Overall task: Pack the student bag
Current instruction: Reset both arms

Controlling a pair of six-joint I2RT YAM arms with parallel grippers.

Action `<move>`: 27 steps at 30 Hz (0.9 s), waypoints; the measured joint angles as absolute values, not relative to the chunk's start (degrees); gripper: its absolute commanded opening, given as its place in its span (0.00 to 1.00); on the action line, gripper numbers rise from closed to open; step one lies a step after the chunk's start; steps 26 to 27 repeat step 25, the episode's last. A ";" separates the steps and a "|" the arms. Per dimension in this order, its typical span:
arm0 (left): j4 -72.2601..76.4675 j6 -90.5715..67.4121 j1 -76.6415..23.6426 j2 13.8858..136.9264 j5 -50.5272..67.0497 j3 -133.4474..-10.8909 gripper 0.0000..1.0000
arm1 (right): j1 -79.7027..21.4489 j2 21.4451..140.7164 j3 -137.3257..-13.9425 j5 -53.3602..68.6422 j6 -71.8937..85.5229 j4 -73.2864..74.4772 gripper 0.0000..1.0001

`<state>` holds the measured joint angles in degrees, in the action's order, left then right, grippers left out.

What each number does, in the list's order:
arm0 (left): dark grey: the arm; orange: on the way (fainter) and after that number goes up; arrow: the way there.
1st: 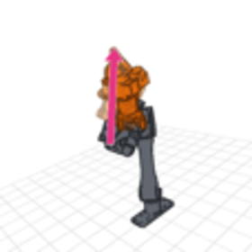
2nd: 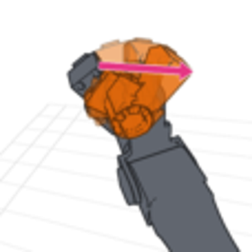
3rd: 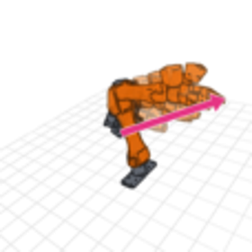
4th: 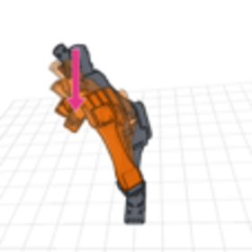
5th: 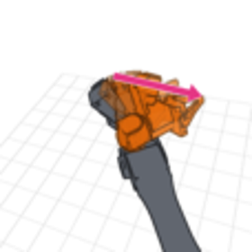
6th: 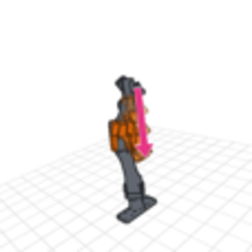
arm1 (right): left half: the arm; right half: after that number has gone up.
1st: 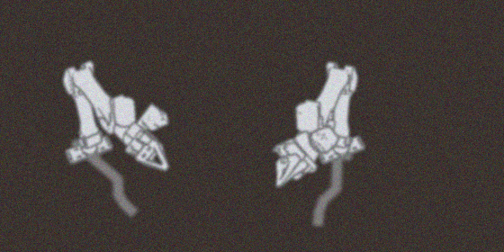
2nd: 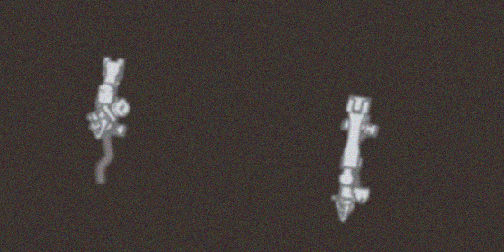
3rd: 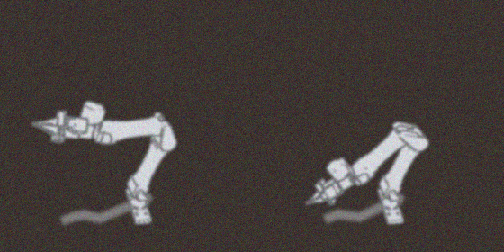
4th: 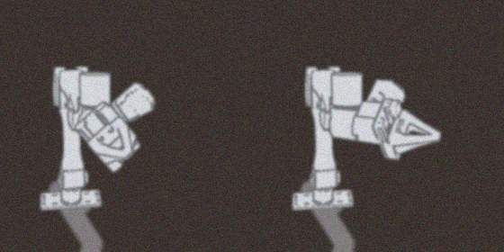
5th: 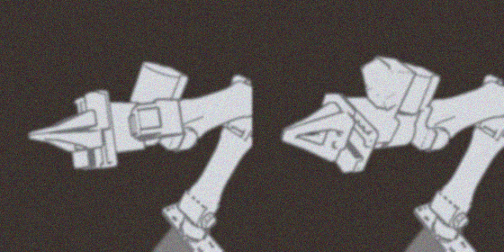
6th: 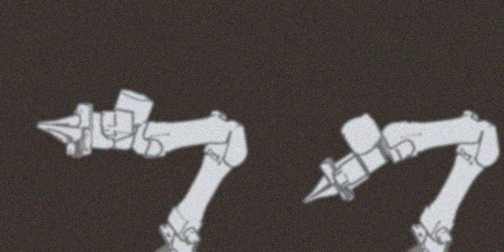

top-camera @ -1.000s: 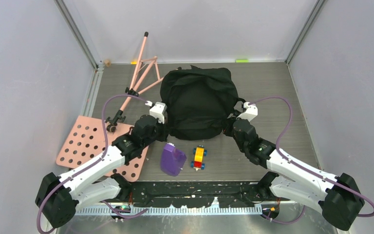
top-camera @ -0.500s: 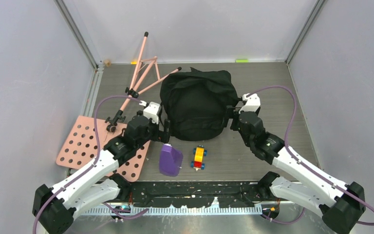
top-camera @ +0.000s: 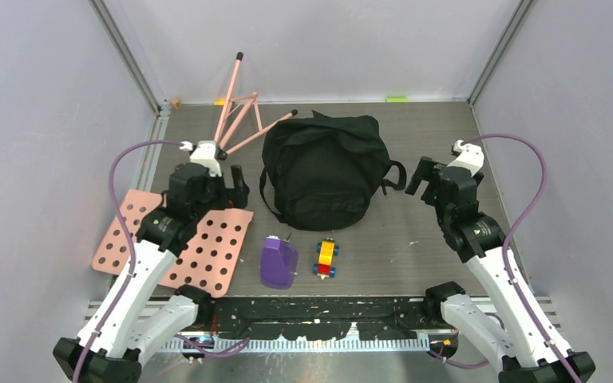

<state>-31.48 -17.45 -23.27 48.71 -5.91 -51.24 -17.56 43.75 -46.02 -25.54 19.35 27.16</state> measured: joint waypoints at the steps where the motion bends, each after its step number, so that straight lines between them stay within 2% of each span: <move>1: -32.38 -17.45 -20.95 48.34 -5.87 -51.64 1.00 | -16.40 43.75 -46.28 -24.99 19.68 28.12 1.00; 5: -34.65 -17.02 -15.25 45.80 -6.72 -52.36 1.00 | -12.10 43.05 -47.59 -23.22 20.91 30.63 1.00; 11: -33.98 -14.24 -14.92 38.13 -10.66 -52.47 1.00 | -10.11 35.48 -47.35 -23.07 21.04 29.98 1.00; 17: -33.47 -12.99 -14.92 32.77 -14.50 -52.07 1.00 | -10.00 26.13 -42.02 -23.88 20.03 24.75 1.00; 27: -33.50 -13.04 -14.92 33.04 -14.81 -51.68 1.00 | -10.00 26.26 -41.45 -23.92 19.33 23.79 1.00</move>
